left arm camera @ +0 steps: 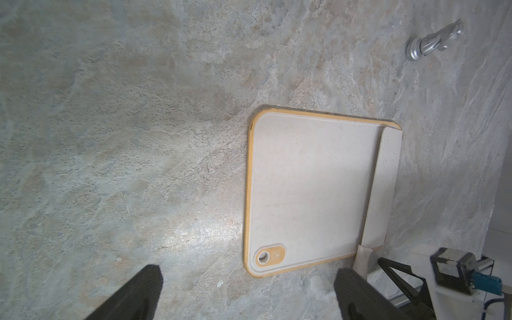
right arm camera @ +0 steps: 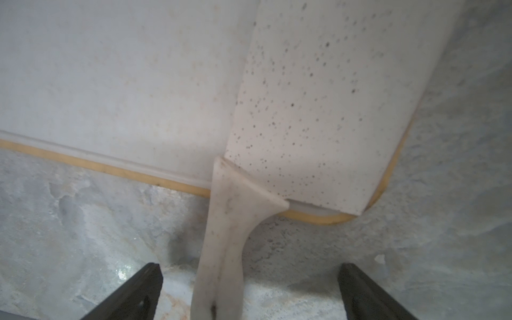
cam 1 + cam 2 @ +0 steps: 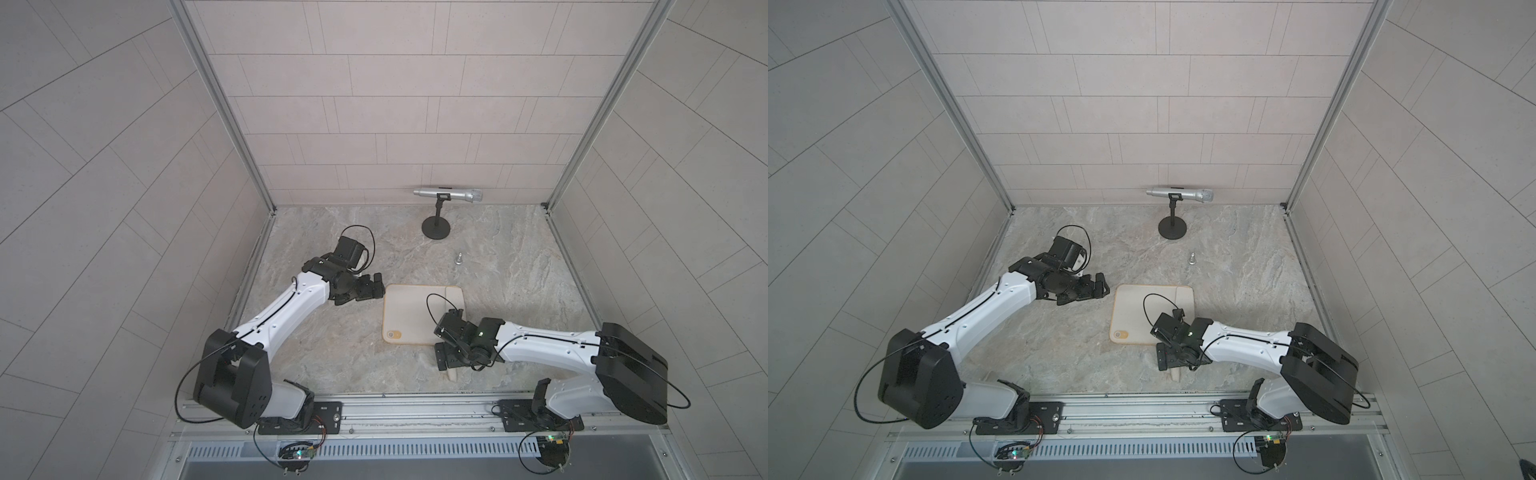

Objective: Align the knife with the edge of the cutting board
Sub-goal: Adjust the knife at the edge of the cutting board.

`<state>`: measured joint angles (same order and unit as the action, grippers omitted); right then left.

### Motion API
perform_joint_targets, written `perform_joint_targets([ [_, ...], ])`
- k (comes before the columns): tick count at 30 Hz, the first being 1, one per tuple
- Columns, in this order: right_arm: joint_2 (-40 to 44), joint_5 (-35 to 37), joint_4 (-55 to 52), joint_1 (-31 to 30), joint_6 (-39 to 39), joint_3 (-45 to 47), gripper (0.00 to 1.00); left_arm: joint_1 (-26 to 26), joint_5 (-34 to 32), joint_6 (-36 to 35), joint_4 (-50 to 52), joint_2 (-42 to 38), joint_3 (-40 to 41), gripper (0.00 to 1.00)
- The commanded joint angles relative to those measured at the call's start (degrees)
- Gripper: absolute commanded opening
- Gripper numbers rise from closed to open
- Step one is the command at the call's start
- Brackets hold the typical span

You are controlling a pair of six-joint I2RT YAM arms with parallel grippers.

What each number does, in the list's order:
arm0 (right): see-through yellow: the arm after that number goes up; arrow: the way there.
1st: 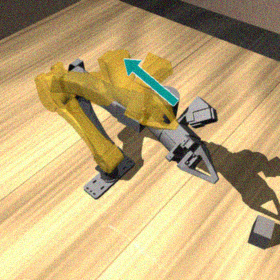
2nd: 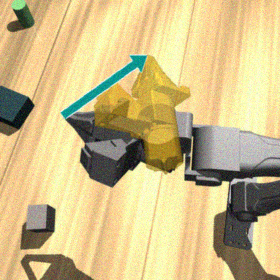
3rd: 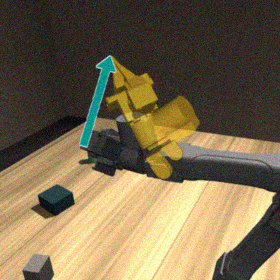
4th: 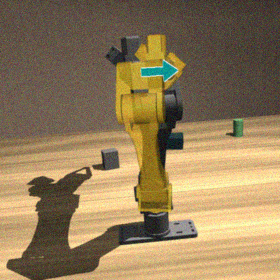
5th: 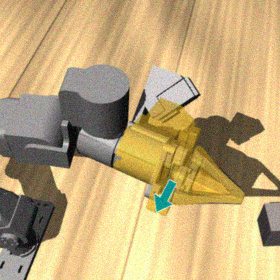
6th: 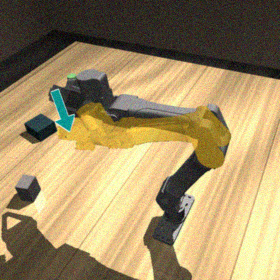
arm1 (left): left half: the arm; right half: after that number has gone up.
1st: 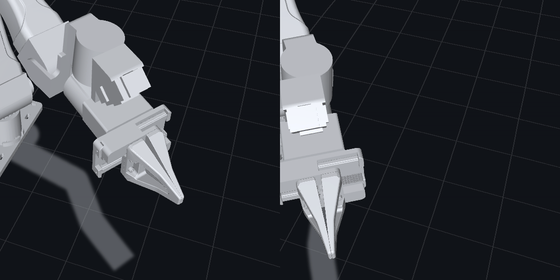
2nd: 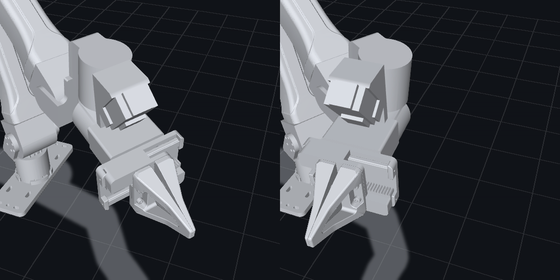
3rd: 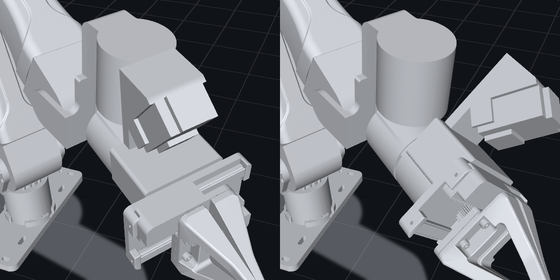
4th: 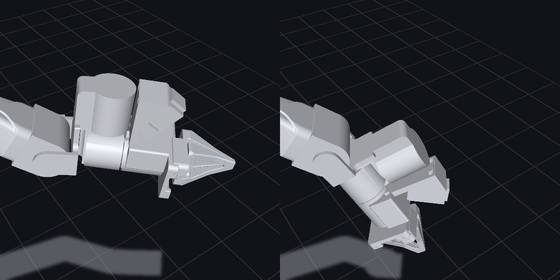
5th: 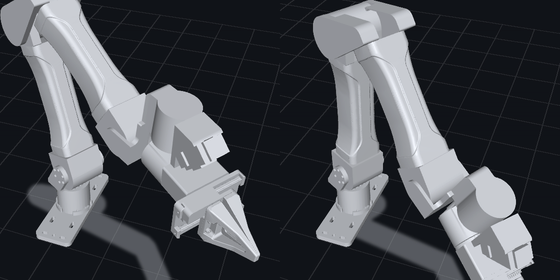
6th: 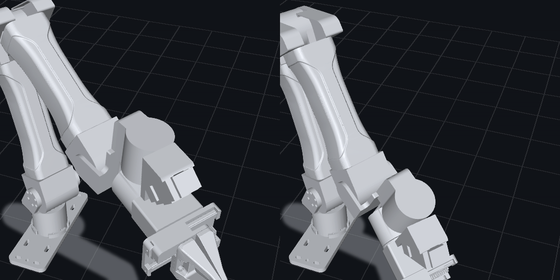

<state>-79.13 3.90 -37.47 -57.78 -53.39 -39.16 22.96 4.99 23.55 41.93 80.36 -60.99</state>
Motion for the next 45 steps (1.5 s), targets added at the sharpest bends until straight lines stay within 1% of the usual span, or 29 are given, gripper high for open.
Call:
perform_joint_targets([
  [1, 1.34, 0.82, -0.61, -0.23, -0.81, 0.88, 1.0, 0.33, -0.01, -0.84, 1.41, 0.14, -0.27, 1.0],
  [20, 3.54, 1.89, -2.37, -0.23, -1.31, 1.36, 1.0, 0.33, -0.03, -0.86, 1.47, 0.23, -0.27, 1.0],
  [45, 2.86, 3.13, -5.52, -0.22, -1.81, 0.58, 1.0, 0.36, 0.02, -0.81, 1.44, 0.43, -0.27, 1.0],
])
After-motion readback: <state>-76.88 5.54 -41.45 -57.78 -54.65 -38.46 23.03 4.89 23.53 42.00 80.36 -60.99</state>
